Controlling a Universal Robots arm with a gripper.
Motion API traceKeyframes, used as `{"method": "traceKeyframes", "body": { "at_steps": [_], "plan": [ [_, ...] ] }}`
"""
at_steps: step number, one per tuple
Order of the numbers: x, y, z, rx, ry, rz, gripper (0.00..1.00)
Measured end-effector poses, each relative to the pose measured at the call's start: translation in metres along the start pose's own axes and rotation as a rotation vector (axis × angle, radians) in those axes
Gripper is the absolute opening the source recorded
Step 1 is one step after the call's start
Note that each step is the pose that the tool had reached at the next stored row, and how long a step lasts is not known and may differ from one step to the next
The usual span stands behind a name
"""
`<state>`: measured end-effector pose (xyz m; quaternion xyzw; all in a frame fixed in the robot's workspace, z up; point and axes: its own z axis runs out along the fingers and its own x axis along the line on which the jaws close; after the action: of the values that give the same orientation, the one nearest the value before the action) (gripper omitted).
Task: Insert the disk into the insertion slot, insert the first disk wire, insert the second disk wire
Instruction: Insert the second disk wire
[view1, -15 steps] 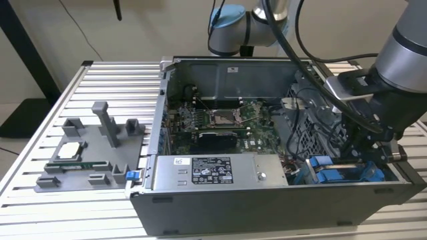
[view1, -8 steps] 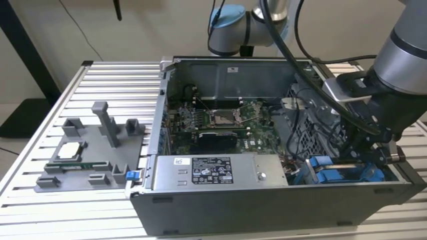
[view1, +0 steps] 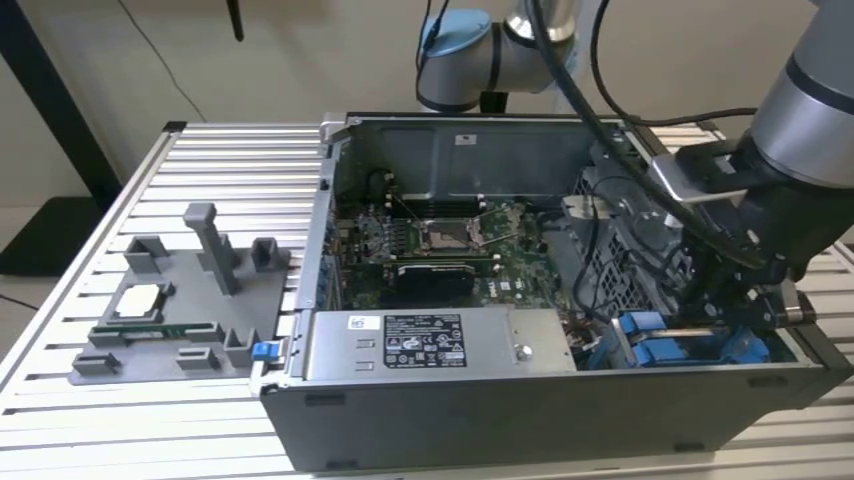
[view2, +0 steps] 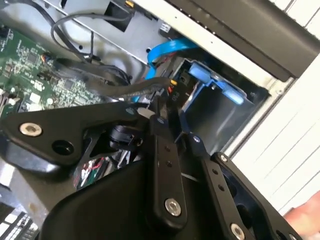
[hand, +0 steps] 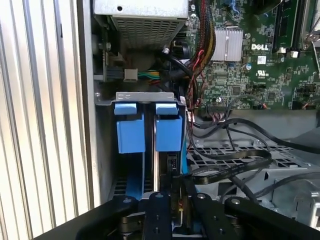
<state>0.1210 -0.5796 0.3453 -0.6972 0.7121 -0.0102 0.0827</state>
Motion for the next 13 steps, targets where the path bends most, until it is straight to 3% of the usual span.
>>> {"method": "traceKeyframes", "body": {
  "at_steps": [13],
  "plan": [
    [-0.0058, -0.0073, -0.0554, -0.0012, 0.0002, 0.0, 1.0]
  ]
}}
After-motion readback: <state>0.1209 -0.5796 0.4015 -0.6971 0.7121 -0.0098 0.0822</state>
